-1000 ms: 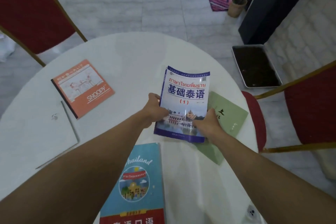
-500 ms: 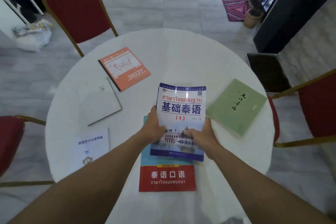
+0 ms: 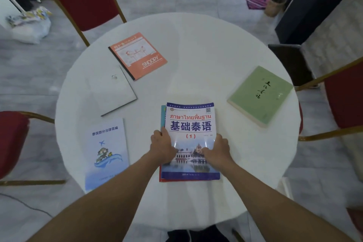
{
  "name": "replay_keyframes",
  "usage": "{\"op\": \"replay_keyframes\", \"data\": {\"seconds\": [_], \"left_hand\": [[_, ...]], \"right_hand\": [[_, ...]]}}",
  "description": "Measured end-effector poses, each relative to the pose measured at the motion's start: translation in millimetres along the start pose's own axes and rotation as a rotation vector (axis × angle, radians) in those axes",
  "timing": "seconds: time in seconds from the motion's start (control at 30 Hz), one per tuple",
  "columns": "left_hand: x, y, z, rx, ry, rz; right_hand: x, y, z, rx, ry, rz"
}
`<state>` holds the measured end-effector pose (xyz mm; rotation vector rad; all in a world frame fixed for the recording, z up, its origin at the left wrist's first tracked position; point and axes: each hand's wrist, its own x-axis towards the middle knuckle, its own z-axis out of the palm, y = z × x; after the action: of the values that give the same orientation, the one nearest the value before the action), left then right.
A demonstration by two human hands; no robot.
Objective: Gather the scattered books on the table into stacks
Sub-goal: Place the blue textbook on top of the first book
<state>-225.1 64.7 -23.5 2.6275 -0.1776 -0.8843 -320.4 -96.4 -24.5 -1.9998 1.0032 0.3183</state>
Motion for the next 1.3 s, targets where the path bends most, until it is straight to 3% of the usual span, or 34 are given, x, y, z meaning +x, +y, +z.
{"op": "replay_keyframes", "data": {"seconds": [0.27,0.43,0.77,1.3], "left_hand": [[5.8,-9.9,-2.5,0.001,-0.005,-0.015],[5.5,-12.6,-6.3,0.038,-0.022,0.016],[3.1,-12.9,-11.4,0.061,-0.023,0.039],[-0.1,-12.8,-17.9,0.072,-0.056,0.061]], "right_hand": [[8.0,2.5,6.7,-0.288,-0.001,0.005],[15.0,3.4,-0.4,-0.228,-0.085,-0.017],[10.7,3.3,4.6,-0.156,-0.034,-0.053],[14.5,-1.1,-6.0,-0.160,-0.123,-0.054]]}}
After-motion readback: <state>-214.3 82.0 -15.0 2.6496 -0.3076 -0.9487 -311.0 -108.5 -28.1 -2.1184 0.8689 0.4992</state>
